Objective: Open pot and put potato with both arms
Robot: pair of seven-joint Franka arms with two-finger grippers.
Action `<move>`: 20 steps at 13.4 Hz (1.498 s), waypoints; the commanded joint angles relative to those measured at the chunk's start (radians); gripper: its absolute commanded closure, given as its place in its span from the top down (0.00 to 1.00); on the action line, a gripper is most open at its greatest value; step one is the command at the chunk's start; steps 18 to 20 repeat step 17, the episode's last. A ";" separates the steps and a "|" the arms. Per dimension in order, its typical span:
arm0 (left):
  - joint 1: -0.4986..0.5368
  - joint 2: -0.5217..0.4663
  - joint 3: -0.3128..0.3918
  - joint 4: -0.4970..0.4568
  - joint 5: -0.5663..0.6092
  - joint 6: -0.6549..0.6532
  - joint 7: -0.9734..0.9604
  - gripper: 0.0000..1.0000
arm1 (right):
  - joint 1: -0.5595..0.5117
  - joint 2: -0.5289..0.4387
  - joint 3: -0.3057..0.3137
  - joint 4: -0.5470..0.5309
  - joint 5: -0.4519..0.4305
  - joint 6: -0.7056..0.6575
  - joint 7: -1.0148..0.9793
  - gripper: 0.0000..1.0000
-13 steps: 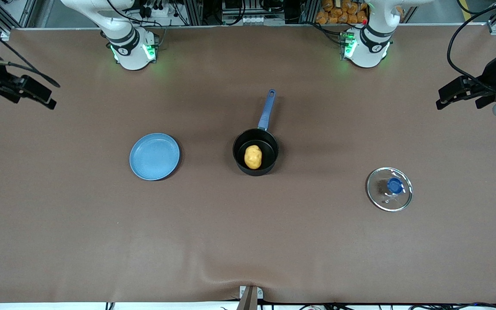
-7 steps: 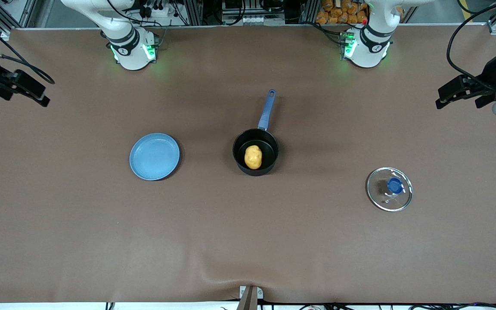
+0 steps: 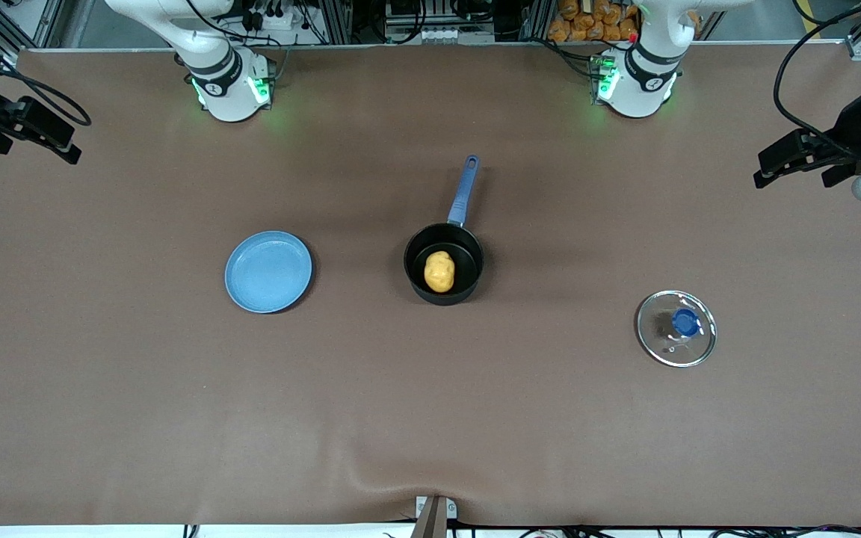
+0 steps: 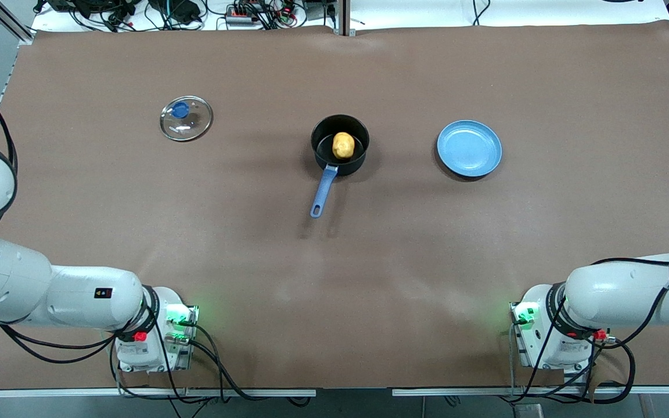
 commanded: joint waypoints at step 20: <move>-0.064 -0.005 -0.008 0.019 0.090 -0.047 -0.038 1.00 | 0.001 0.010 -0.021 0.022 -0.008 -0.026 -0.083 1.00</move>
